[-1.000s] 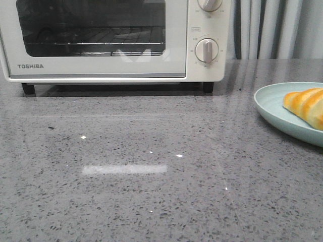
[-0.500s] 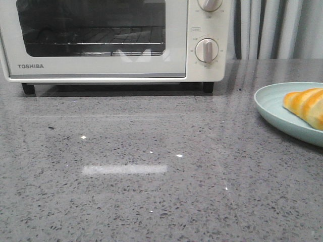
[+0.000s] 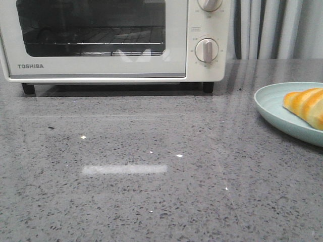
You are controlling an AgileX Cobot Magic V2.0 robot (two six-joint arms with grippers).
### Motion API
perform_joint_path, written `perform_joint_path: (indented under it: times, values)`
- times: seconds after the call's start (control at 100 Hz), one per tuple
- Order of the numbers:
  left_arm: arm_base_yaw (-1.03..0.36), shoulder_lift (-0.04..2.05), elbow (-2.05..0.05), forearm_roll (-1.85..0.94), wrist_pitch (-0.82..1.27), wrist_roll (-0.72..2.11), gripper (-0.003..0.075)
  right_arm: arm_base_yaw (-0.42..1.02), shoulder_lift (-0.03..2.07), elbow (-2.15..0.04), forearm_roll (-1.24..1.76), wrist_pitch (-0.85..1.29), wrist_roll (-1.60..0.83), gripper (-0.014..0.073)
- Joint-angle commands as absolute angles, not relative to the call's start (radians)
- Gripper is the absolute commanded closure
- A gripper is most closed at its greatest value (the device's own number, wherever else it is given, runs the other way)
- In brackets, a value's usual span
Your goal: Put bread in oven
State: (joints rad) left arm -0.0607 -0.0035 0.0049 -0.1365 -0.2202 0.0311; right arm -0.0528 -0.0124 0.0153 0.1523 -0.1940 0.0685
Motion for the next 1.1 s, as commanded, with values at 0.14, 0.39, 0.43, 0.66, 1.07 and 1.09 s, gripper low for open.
perform_joint_path:
  times: [0.14, 0.39, 0.43, 0.66, 1.07, 1.09]
  values:
    - [-0.069, -0.036, 0.014, -0.145, -0.251, -0.068, 0.0740, -0.051, -0.034, 0.023, 0.155, -0.378, 0.070, 0.0666]
    - [-0.069, 0.001, -0.092, -0.141, -0.130, -0.091, 0.0740, -0.051, -0.034, 0.023, 0.155, -0.383, 0.070, 0.0666]
    - [-0.069, 0.017, -0.120, -0.126, -0.103, -0.091, 0.0740, -0.051, -0.034, 0.023, 0.155, -0.383, 0.070, 0.0666]
    - [-0.069, 0.188, -0.258, -0.107, 0.052, -0.091, 0.0740, -0.051, -0.034, 0.023, 0.155, -0.368, 0.072, 0.0666]
    - [-0.133, 0.469, -0.503, -0.109, 0.166, -0.079, 0.0740, -0.051, -0.034, 0.019, 0.155, -0.314, 0.119, 0.0666]
    - [-0.151, 0.479, -0.517, -0.109, 0.163, -0.073, 0.0740, -0.051, -0.034, 0.019, 0.155, -0.314, 0.124, 0.0666]
